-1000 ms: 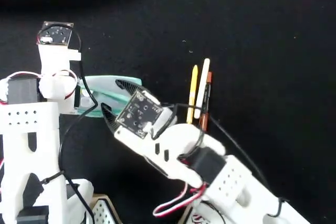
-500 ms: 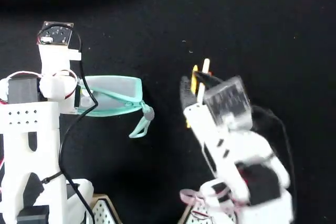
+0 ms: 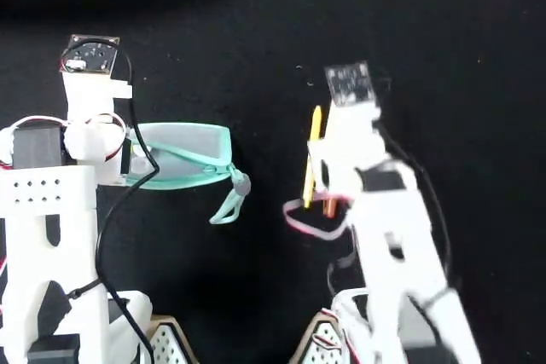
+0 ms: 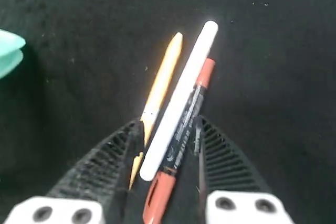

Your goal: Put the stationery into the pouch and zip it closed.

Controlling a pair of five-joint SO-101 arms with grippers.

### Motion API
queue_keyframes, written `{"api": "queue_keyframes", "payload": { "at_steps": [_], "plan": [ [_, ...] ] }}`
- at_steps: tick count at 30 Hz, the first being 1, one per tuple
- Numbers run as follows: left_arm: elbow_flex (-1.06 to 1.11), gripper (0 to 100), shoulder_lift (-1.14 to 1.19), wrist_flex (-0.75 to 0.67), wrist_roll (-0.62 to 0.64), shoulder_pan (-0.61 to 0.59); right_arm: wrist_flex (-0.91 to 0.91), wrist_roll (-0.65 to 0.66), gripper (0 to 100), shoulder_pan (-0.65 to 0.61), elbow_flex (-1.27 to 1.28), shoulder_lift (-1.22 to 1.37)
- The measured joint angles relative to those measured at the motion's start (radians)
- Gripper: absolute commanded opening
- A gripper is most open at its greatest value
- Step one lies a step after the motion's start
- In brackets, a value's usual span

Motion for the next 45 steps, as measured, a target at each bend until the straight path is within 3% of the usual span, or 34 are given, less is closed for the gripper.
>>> {"api": "queue_keyframes", "payload": {
  "at_steps": [10,18,23,26,34,41,45],
  "plan": [
    [0.000,3,0.000,0.000,0.000,0.000,0.091,-0.048,15.8,-0.021,-0.617,0.755],
    [0.000,3,0.000,0.000,0.000,0.000,0.127,-0.049,15.8,-0.020,-0.862,1.049],
    [0.000,3,0.000,0.000,0.000,0.000,0.129,-0.051,15.2,-0.020,-0.908,1.094],
    [0.000,3,0.000,0.000,0.000,0.000,0.130,-0.051,1.1,-0.020,-0.921,1.105],
    [0.000,3,0.000,0.000,0.000,0.000,0.241,-0.002,1.2,-0.018,-0.919,1.077],
    [0.000,3,0.000,0.000,0.000,0.000,0.252,0.048,1.3,-0.133,-0.649,0.850],
    [0.000,3,0.000,0.000,0.000,0.000,0.203,0.078,10.9,-0.170,-0.539,0.776]
  ]
}}
